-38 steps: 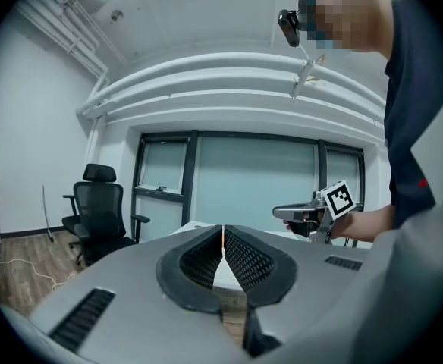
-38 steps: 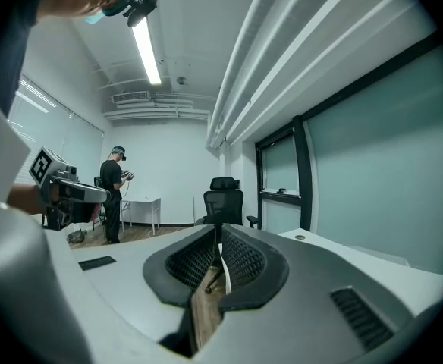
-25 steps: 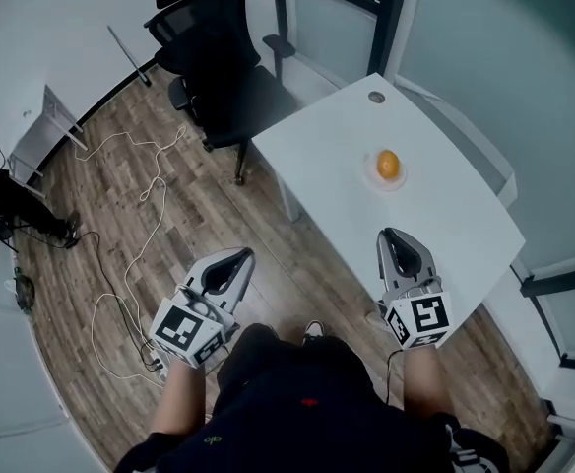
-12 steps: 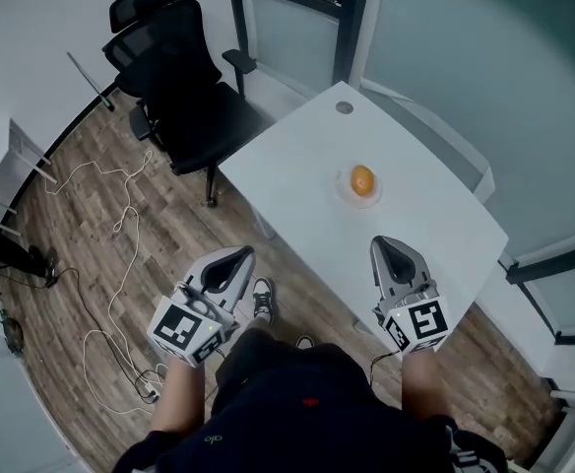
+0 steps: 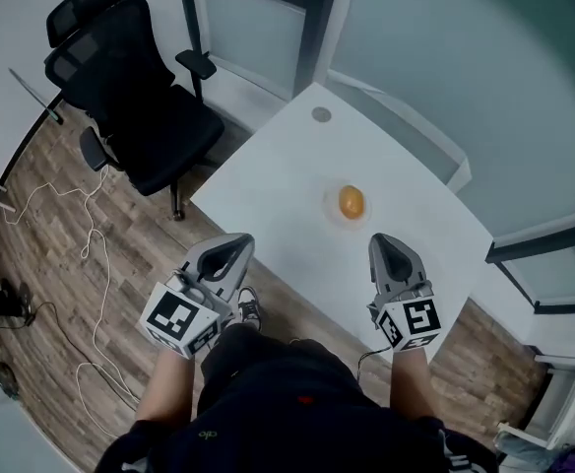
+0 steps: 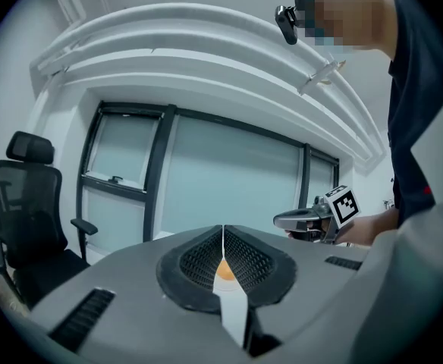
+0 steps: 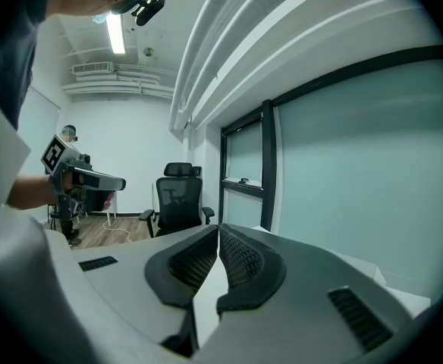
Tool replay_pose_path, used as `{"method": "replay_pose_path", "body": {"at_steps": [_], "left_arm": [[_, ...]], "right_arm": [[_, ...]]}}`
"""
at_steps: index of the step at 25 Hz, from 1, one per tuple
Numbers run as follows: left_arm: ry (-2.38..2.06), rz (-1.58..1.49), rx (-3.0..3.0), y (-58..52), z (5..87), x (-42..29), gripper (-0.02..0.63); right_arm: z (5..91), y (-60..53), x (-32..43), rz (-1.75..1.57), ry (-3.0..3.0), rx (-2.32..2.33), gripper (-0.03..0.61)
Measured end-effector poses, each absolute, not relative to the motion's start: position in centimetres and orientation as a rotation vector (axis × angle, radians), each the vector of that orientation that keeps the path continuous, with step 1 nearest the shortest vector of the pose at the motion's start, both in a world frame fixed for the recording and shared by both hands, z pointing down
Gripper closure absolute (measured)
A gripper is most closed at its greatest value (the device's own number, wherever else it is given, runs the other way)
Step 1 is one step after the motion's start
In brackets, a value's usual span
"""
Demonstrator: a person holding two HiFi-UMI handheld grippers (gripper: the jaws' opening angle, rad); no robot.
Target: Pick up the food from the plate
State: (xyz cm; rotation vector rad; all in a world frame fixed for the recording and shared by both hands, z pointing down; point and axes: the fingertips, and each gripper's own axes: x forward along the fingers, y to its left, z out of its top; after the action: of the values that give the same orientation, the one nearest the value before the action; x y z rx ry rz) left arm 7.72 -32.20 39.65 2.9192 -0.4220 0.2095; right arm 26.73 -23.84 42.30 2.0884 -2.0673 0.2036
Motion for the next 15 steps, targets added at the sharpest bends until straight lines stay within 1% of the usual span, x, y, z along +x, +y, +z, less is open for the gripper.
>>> {"method": "replay_pose_path", "body": {"at_steps": [7, 15], "left_arm": [[-0.175, 0.244, 2.929, -38.6, 41.6, 10.0, 0.586], [-0.043, 0.258, 2.912, -40.5, 43.3, 14.3, 0.586]], "right_arm": [[44.0, -29.2, 26.8, 0.269, -1.902, 2.156, 0.552], [49.4, -31.1, 31.4, 0.45, -1.759, 2.154, 0.55]]}}
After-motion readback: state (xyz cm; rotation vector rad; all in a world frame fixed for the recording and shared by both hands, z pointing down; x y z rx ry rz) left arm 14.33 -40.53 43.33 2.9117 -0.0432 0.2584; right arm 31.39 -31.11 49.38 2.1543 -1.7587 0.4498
